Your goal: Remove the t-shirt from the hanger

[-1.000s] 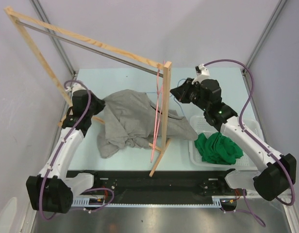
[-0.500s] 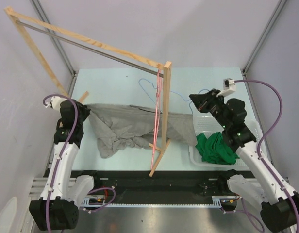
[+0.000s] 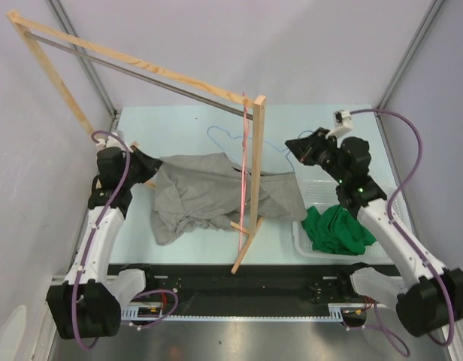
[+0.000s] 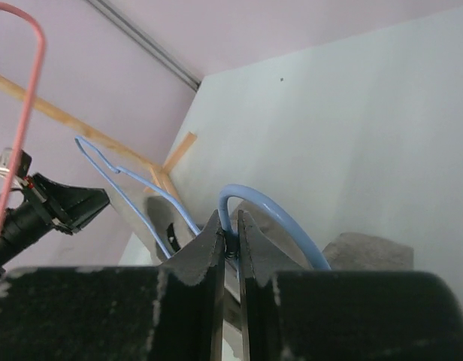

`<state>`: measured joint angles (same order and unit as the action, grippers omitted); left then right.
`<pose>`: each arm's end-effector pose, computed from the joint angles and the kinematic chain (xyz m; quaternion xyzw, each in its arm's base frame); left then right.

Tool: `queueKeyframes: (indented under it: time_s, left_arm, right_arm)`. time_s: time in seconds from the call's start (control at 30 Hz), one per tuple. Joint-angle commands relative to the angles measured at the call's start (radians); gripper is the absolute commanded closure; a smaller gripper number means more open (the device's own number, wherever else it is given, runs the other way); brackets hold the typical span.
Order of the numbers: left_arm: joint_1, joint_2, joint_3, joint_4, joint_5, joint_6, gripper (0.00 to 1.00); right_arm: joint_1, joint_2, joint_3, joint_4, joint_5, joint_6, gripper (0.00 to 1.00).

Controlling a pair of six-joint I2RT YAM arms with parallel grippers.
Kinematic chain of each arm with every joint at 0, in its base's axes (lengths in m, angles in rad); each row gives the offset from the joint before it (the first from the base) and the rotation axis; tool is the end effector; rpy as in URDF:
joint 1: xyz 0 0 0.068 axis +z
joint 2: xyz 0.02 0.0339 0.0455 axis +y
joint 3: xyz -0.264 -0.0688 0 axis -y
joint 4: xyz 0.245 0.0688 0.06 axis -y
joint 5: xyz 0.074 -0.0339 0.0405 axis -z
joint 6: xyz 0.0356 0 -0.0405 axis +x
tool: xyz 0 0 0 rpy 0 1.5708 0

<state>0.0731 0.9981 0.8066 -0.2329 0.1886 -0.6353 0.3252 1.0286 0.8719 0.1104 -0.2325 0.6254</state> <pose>0.2281 0.0100 0.3028 -0.2422 0.8022 -0.2258 0.4968 0.2283 0.0856 0.3556 0.0282 0.7223 0.3885 0.5715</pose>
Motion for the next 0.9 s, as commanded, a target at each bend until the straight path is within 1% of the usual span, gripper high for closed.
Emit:
queueKeyframes:
  time_s: [0.0, 0.03, 0.07, 0.1, 0.17, 0.2, 0.27, 0.3, 0.33, 0.43, 0.47, 0.53, 0.6, 0.7, 0.73, 0.77, 0.87]
  left_arm:
    - [-0.009, -0.009, 0.060, 0.067, 0.334, 0.106, 0.61]
    - [-0.009, -0.069, 0.051, 0.096, 0.344, 0.111, 0.51]
    - [-0.009, -0.102, 0.033, 0.105, 0.344, 0.114, 0.32]
    - [-0.010, -0.139, 0.028, 0.112, 0.328, 0.117, 0.27]
    - [-0.009, -0.220, 0.022, 0.135, 0.312, 0.117, 0.20]
    - [-0.010, -0.236, 0.023, 0.144, 0.316, 0.117, 0.17]
    - [-0.009, -0.246, 0.052, 0.156, 0.328, 0.115, 0.15]
    - [-0.009, -0.242, 0.068, 0.153, 0.357, 0.114, 0.15]
    - [-0.009, -0.234, 0.083, 0.142, 0.376, 0.117, 0.15]
    - [-0.012, -0.213, 0.117, 0.158, 0.449, 0.126, 0.15]
    - [-0.018, -0.205, 0.135, 0.153, 0.463, 0.135, 0.17]
    - [-0.029, -0.173, 0.176, 0.110, 0.494, 0.182, 0.19]
    - [-0.064, -0.129, 0.204, 0.051, 0.502, 0.226, 0.19]
    - [-0.177, -0.073, 0.258, -0.025, 0.531, 0.305, 0.19]
    - [-0.212, -0.040, 0.267, -0.035, 0.534, 0.340, 0.19]
    - [-0.281, -0.029, 0.282, -0.045, 0.528, 0.356, 0.19]
    - [-0.389, 0.023, 0.305, -0.091, 0.506, 0.410, 0.19]
  right_arm:
    - [0.009, 0.115, 0.157, 0.031, -0.097, -0.071, 1.00]
    - [0.009, 0.170, 0.183, 0.014, -0.123, -0.085, 1.00]
    - [0.008, 0.195, 0.209, -0.004, -0.137, -0.101, 1.00]
    - [0.009, 0.217, 0.260, -0.035, -0.152, -0.133, 1.00]
    - [0.011, 0.281, 0.304, -0.064, -0.211, -0.162, 1.00]
    - [0.009, 0.300, 0.321, -0.075, -0.232, -0.177, 1.00]
    - [0.009, 0.347, 0.367, -0.084, -0.307, -0.208, 1.00]
    - [0.011, 0.363, 0.386, -0.106, -0.332, -0.219, 1.00]
    - [0.012, 0.376, 0.418, -0.106, -0.388, -0.240, 1.00]
    - [0.029, 0.425, 0.469, -0.184, -0.436, -0.277, 1.00]
    - [0.035, 0.438, 0.479, -0.196, -0.448, -0.286, 1.00]
    - [0.055, 0.468, 0.498, -0.239, -0.482, -0.309, 1.00]
    - [0.070, 0.501, 0.530, -0.293, -0.519, -0.355, 1.00]
    - [0.100, 0.534, 0.587, -0.377, -0.542, -0.415, 1.00]
    - [0.104, 0.551, 0.595, -0.391, -0.557, -0.426, 1.00]
    - [0.113, 0.556, 0.601, -0.400, -0.565, -0.431, 1.00]
    - [0.124, 0.562, 0.604, -0.408, -0.594, -0.432, 1.00]
